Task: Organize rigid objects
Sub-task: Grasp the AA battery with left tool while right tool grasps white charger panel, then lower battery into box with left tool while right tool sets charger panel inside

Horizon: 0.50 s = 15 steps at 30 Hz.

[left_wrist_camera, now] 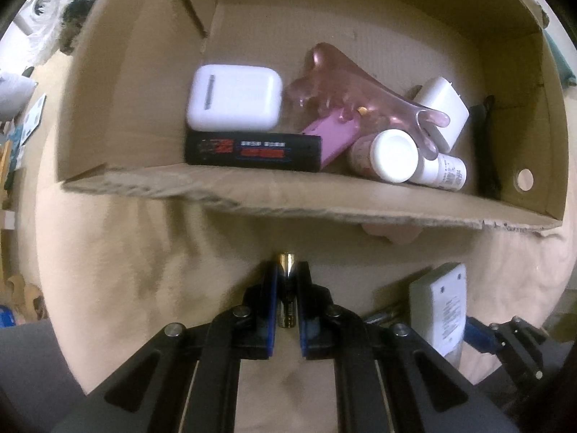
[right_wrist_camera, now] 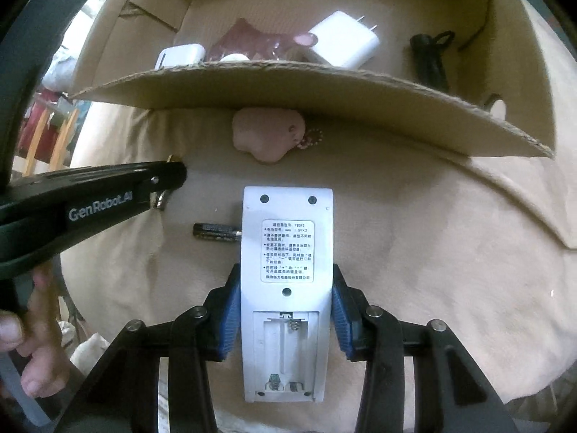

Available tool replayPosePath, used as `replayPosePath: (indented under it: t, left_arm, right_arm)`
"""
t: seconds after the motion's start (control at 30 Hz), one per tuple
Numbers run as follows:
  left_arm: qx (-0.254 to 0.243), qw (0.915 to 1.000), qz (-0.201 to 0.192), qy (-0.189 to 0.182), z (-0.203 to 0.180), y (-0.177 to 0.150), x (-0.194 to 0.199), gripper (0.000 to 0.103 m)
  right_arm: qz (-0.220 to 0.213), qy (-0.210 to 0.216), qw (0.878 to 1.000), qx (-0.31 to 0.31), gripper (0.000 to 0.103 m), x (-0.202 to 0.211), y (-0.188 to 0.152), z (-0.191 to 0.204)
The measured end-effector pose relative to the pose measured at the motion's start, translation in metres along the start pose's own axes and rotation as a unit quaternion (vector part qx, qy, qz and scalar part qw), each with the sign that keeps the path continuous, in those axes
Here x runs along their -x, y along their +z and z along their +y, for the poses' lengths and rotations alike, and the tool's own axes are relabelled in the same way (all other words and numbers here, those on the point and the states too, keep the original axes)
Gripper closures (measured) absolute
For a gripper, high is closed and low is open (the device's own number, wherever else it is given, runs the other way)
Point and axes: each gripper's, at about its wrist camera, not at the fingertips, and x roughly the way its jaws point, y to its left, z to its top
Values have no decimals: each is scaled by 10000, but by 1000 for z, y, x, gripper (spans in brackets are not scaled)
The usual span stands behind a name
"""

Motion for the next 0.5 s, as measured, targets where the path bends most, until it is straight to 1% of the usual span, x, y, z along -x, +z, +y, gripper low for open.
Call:
replayPosePath:
  t: [0.2, 0.27, 0.4, 0.5]
  left_arm:
    - [17, 9999, -41, 145, 13, -13, 9, 94]
    - [16, 9998, -66, 163, 19, -19, 17, 94]
    - [41, 9996, -242, 165, 29, -26, 37, 94]
    - [21, 9992, -393, 104, 32, -31, 52, 94]
  right_arm:
    - [-100, -44, 9999, 37, 57, 6, -9, 0]
    - [-154, -33, 9999, 22, 57, 11, -9, 3]
    - [-361, 64, 9993, -66, 57, 30, -14, -2]
    - [-507, 157, 9984, -180, 57, 44, -26, -2]
